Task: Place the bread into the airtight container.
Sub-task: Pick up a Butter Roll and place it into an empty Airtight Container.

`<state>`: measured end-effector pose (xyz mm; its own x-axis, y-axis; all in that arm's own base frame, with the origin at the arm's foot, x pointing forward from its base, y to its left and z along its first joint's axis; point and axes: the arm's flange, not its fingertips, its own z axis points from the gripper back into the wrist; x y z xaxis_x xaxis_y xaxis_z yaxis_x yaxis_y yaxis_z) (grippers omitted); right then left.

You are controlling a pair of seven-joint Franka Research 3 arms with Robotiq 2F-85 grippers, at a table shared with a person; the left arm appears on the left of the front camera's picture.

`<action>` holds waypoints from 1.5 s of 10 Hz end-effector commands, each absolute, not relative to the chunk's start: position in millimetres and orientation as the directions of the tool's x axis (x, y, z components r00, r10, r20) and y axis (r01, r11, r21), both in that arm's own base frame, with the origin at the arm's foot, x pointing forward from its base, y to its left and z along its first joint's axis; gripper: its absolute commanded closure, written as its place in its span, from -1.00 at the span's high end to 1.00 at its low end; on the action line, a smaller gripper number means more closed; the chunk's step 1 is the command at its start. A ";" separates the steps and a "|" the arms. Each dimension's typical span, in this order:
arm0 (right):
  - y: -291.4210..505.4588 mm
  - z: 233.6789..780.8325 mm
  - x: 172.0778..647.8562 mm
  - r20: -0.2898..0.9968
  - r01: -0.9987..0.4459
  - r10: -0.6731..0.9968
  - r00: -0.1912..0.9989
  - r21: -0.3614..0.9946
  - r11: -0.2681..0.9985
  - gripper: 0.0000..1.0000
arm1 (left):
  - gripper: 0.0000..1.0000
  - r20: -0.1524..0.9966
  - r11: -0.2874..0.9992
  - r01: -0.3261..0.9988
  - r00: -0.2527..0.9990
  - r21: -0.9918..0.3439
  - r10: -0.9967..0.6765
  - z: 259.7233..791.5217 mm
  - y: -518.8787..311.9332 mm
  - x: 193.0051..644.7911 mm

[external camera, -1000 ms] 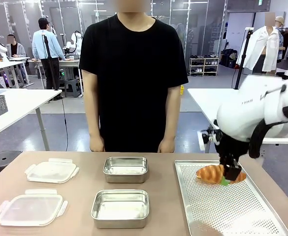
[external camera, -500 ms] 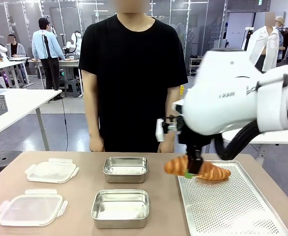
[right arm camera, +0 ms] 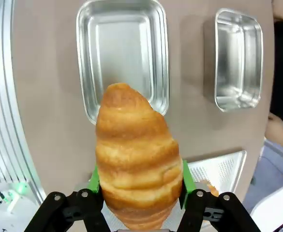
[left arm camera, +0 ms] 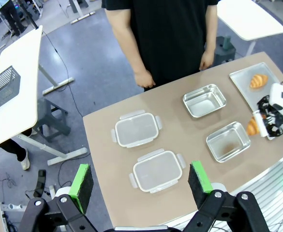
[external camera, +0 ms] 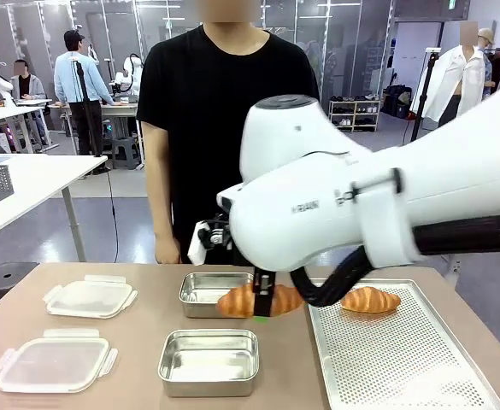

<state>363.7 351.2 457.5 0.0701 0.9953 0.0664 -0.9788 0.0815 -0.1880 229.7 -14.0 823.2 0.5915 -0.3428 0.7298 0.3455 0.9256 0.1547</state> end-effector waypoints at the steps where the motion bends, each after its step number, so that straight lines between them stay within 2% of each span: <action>1: 385.9 441.5 383.6 0.057 -0.977 0.997 0.061 -0.201 0.071 0.38 | 1.00 0.730 0.925 0.347 0.590 0.157 -0.346 824.8 -13.7 230.3; 6: 451.4 379.2 384.8 0.060 -0.983 0.993 0.101 -0.149 0.109 0.38 | 1.00 0.730 0.925 0.347 0.590 0.157 -0.346 824.8 -13.7 230.3; 11: 441.4 352.3 383.4 0.049 -0.985 0.990 0.130 -0.112 0.135 0.38 | 1.00 0.730 0.925 0.347 0.590 0.157 -0.346 824.8 -13.7 230.3; 14: 435.5 352.3 388.6 0.062 -0.984 0.988 0.142 -0.103 0.148 0.63 | 1.00 0.730 0.925 0.347 0.590 0.157 -0.346 824.8 -13.7 230.3; 15: 432.5 355.4 389.2 0.062 -0.983 0.988 0.144 -0.102 0.150 0.84 | 1.00 0.730 0.925 0.347 0.590 0.157 -0.346 824.8 -13.7 230.3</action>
<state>393.3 436.4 353.4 0.1221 0.9917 0.0390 -0.9869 0.1255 -0.1017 229.8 -14.1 823.2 0.5915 -0.3429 0.7297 0.3456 0.9255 0.1547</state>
